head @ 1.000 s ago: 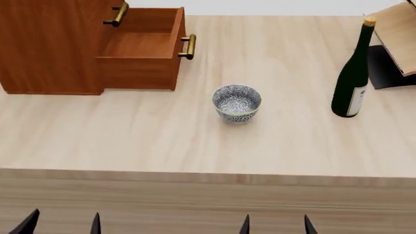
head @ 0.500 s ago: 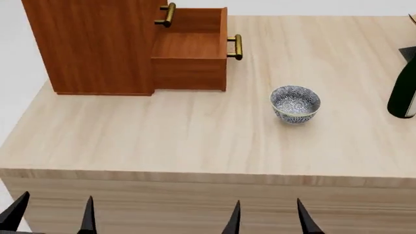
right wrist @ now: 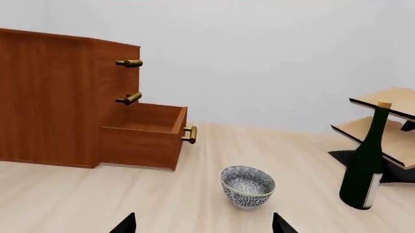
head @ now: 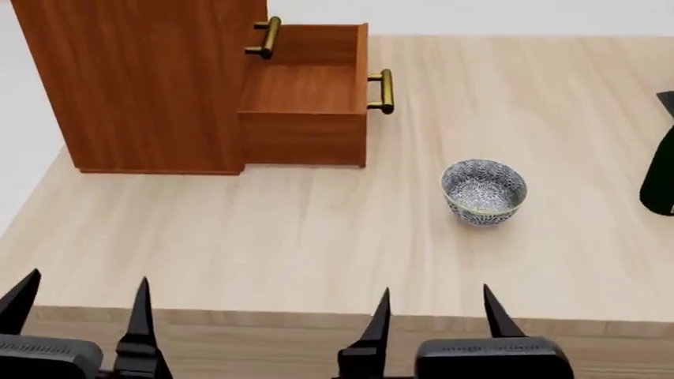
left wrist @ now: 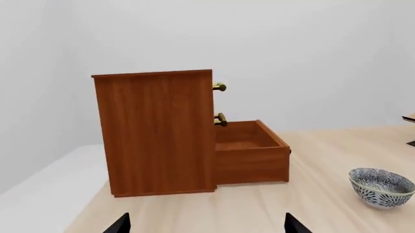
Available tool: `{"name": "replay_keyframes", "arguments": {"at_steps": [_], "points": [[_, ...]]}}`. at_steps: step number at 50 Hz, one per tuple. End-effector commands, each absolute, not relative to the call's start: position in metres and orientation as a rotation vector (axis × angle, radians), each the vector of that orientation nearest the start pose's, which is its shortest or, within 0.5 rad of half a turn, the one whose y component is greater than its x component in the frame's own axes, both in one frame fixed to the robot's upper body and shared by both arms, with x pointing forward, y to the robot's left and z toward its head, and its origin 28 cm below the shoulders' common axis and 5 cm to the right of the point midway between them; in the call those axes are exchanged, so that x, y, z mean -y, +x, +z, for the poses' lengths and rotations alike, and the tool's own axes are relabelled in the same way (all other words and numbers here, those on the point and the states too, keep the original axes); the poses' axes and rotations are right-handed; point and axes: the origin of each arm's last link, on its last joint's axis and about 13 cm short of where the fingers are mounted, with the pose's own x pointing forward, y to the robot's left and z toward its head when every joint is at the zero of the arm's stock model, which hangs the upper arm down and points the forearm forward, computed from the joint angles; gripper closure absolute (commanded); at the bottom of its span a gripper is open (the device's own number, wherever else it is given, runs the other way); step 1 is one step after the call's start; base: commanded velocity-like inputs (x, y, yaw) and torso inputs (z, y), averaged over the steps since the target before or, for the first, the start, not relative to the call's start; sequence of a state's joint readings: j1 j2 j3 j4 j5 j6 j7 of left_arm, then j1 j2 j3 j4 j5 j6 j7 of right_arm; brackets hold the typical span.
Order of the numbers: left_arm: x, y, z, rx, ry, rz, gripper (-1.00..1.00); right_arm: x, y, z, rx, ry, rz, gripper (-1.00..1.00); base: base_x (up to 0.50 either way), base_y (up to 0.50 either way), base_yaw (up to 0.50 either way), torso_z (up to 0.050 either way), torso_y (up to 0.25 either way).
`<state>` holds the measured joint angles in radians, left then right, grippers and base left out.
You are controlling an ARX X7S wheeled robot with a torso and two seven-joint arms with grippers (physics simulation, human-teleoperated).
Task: Put the bowl in the bottom drawer of the cabinet.
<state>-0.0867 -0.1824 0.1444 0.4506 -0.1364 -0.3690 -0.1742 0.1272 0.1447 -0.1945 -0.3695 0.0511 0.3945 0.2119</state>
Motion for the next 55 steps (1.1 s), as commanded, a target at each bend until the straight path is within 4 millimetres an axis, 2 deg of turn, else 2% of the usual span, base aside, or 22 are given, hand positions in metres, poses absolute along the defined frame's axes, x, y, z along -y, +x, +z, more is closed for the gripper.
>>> {"name": "replay_keyframes", "arguments": {"at_steps": [1,19,25,28,39,55], "points": [[-0.207,0.218,0.106,0.159,0.044,-0.027,-1.00,0.085,0.230,0.097,0.097,-0.100,0.011,-1.00,0.50,0.02,0.00,0.050,0.000],[-0.211,0.211,0.107,0.173,0.050,-0.011,-1.00,0.084,0.229,0.098,0.113,-0.114,0.004,-1.00,0.50,0.12,0.00,0.050,0.000],[-0.212,0.205,0.107,0.173,0.066,-0.010,-1.00,0.085,0.230,0.098,0.105,-0.110,-0.004,-1.00,0.50,0.29,0.00,0.050,0.000],[-0.211,0.194,0.109,0.168,0.065,-0.015,-1.00,0.086,0.231,0.098,0.105,-0.110,-0.011,-1.00,0.50,0.29,0.00,0.041,0.000],[-0.210,0.152,0.105,0.128,0.082,-0.049,-1.00,0.088,0.234,0.101,0.107,-0.103,-0.022,-1.00,0.50,0.29,0.00,0.000,0.000],[-0.207,0.139,0.096,0.107,0.069,-0.108,-1.00,0.088,0.236,0.100,0.103,-0.101,-0.028,-1.00,0.50,0.29,0.00,0.000,0.000]]}}
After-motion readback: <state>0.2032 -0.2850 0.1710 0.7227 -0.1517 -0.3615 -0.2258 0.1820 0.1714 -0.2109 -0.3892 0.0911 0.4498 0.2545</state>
